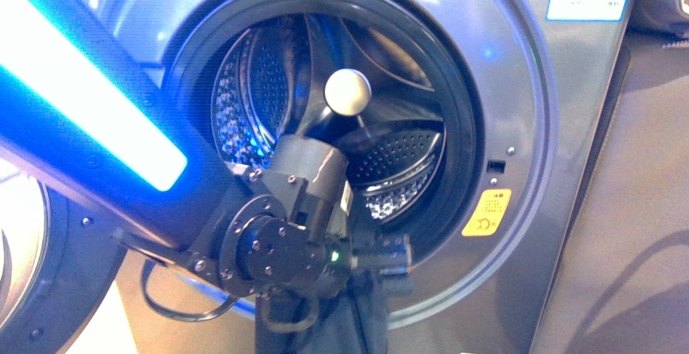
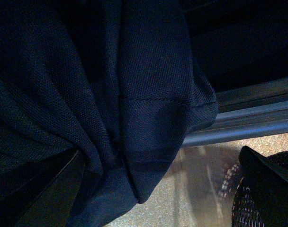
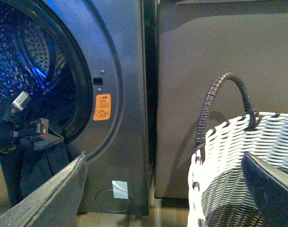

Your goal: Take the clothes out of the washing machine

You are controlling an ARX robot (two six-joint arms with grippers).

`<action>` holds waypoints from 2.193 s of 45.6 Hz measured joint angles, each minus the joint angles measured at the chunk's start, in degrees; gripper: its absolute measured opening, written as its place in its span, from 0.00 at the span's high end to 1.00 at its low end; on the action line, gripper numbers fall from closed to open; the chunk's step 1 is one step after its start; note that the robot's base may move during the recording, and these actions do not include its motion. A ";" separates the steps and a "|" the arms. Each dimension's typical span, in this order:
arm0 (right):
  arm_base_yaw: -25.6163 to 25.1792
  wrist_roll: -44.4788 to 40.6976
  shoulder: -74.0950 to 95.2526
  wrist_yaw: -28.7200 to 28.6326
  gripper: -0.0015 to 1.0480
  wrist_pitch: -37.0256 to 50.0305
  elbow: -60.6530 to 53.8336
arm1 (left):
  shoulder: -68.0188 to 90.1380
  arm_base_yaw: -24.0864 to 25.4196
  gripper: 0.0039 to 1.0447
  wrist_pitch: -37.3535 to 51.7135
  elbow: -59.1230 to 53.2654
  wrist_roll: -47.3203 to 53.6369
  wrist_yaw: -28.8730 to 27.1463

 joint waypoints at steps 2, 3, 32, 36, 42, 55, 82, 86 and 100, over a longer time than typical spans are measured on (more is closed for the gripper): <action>0.00 0.00 0.00 0.00 0.07 0.00 0.00 | 0.28 -0.22 0.06 0.00 0.37 0.33 -1.01; 0.00 0.00 0.00 0.00 0.07 0.00 0.00 | 0.44 -0.31 0.06 0.00 0.52 0.68 -1.51; 0.00 0.00 0.00 0.00 0.07 0.00 0.00 | 5.03 0.87 0.06 2.21 2.34 13.92 -22.69; 0.00 0.00 0.00 0.00 0.07 0.00 0.00 | 5.16 0.96 0.06 1.73 2.60 13.94 -22.71; 0.00 0.00 0.00 0.02 0.07 0.00 0.00 | 5.38 1.25 0.16 1.46 2.86 13.99 -22.82; 0.00 0.00 0.00 0.00 0.07 0.00 0.00 | 5.46 2.43 0.58 2.01 2.97 15.56 -24.11; 0.00 0.00 0.00 0.00 0.07 0.00 0.00 | -12.50 4.76 0.91 18.08 -14.97 22.38 -14.64; 0.00 0.00 0.00 0.00 0.07 0.00 0.00 | -18.18 5.05 0.91 19.21 -18.80 23.17 -12.72; 0.00 0.00 0.00 0.00 0.07 0.00 0.00 | -37.75 5.03 0.91 15.52 -26.88 24.46 -4.83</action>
